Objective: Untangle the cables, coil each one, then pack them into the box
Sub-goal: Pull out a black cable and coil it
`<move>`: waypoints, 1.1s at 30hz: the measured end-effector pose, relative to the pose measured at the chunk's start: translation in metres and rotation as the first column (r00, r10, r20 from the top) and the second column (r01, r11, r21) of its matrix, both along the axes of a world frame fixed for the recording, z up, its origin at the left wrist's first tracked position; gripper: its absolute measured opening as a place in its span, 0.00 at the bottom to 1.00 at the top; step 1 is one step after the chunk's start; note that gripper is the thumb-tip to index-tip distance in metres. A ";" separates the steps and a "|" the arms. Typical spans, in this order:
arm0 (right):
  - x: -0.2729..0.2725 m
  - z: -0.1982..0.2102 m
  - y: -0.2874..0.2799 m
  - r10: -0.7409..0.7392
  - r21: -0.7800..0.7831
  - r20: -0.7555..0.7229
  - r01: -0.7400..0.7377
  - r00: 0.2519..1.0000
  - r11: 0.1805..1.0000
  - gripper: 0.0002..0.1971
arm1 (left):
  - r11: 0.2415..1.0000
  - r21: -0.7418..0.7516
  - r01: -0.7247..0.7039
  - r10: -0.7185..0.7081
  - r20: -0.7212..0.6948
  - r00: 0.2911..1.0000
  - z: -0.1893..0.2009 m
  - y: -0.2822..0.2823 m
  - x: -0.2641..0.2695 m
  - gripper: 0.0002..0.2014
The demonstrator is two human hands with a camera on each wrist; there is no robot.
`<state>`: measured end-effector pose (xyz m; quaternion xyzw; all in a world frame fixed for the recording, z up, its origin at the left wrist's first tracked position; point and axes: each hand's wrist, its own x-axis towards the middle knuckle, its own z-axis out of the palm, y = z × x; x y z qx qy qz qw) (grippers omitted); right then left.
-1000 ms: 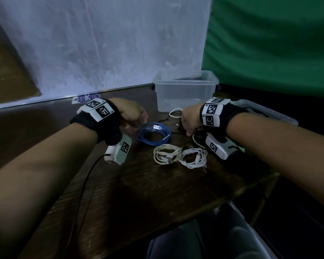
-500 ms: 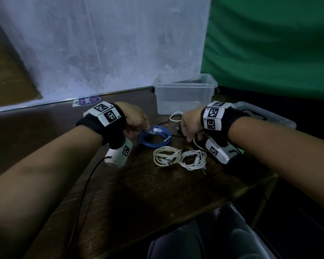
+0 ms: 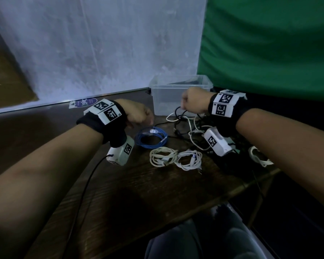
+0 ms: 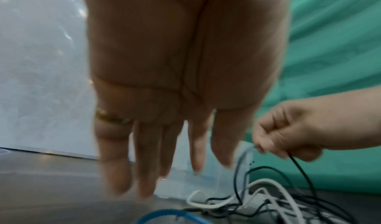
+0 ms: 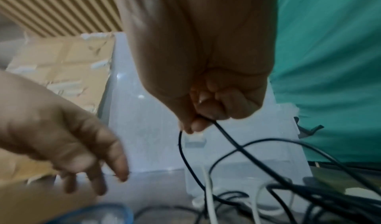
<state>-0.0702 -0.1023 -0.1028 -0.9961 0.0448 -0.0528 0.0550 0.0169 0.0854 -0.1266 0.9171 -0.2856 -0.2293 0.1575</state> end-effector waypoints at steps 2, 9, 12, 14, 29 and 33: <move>-0.001 0.005 -0.004 0.014 0.095 0.110 -0.025 0.994 0.995 0.10 | 0.978 -0.210 -0.002 0.028 0.125 0.992 0.002 -0.011 0.001 0.12; -0.005 0.017 -0.008 0.005 0.305 0.339 -0.115 0.941 0.945 0.04 | 0.752 -0.658 0.037 0.063 0.128 0.990 0.010 -0.048 -0.018 0.05; -0.008 0.018 -0.011 0.008 0.321 0.334 -0.122 0.943 0.939 0.04 | 0.725 -0.688 0.027 0.101 0.145 0.984 0.010 -0.052 -0.015 0.09; -0.009 0.015 -0.017 -0.019 0.336 0.275 -0.077 0.961 0.939 0.08 | 0.672 -0.741 0.017 0.106 0.119 0.987 0.013 -0.055 -0.018 0.12; -0.013 -0.010 -0.072 -0.268 0.522 0.092 0.183 0.959 0.833 0.18 | 0.016 -0.990 -0.139 0.275 -0.129 0.953 0.049 -0.049 -0.014 0.11; -0.013 0.014 -0.077 -0.334 0.625 0.381 0.027 0.862 0.781 0.16 | 0.139 -0.958 -0.250 0.278 -0.204 0.939 0.040 -0.051 -0.011 0.11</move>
